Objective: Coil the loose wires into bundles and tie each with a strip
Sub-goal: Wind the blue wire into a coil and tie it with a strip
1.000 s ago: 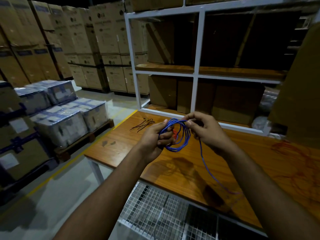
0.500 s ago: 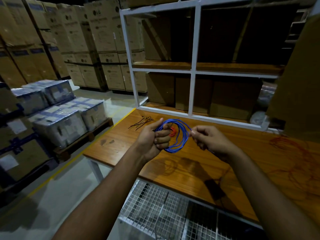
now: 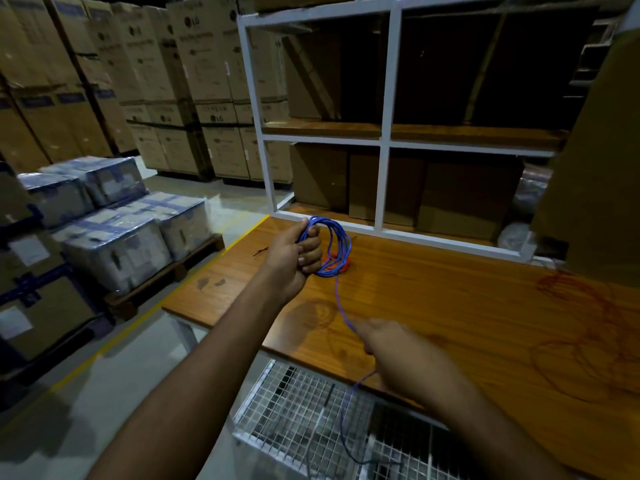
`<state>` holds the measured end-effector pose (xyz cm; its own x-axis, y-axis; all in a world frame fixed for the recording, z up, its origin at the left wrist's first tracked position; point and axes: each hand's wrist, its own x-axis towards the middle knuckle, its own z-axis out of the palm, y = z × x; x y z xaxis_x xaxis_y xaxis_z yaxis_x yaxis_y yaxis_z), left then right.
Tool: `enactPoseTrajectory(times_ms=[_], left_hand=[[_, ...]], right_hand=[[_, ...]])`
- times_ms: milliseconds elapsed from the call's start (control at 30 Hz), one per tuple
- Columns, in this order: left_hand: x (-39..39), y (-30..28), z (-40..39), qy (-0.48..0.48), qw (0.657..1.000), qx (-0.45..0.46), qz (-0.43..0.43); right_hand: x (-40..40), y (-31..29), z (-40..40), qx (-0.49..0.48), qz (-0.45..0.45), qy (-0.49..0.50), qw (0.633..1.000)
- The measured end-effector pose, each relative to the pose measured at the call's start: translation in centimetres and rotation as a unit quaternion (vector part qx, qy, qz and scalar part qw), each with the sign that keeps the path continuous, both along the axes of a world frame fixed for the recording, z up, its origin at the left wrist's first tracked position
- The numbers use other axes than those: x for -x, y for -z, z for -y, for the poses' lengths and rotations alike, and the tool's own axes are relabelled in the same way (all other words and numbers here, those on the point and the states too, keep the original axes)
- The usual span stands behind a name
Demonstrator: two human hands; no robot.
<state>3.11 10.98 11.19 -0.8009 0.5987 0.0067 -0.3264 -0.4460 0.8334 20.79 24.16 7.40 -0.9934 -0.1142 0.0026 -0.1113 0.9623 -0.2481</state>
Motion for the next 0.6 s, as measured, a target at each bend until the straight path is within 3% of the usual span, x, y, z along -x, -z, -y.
enactPoseTrajectory(times_ms=[67,133,233,333,400,500,600], left_hand=[[-0.6,0.2,-0.8,-0.005,0.999,0.026,-0.020],[-1.5,0.5,-1.4,0.003,0.998,0.052,-0.033],[-2.7,1.3,-1.6,0.046,0.995,0.087,-0.025],[-3.0,1.9,-1.3,0.111,0.992,0.067,-0.010],[-2.9,2.0,-1.0,0.145,0.989,0.032,0.020],[-2.9,2.3,-0.7,0.163,0.986,0.025,0.041],[-3.3,2.7,-0.7,0.175,0.983,0.045,0.030]], right_hand=[[-0.5,-2.1,1.8,-0.082,-0.105,-0.031,0.991],[0.0,-3.3,2.2,-0.154,-0.256,-0.066,0.952],[1.8,-3.5,0.6,-0.073,-0.390,-0.035,0.917],[3.2,-4.1,-1.5,0.081,-0.367,0.080,0.923],[4.2,-3.8,-2.8,0.150,-0.300,0.131,0.933],[5.1,-3.8,-3.8,0.232,-0.179,0.089,0.952],[5.5,-4.6,-4.1,0.236,-0.200,0.070,0.948]])
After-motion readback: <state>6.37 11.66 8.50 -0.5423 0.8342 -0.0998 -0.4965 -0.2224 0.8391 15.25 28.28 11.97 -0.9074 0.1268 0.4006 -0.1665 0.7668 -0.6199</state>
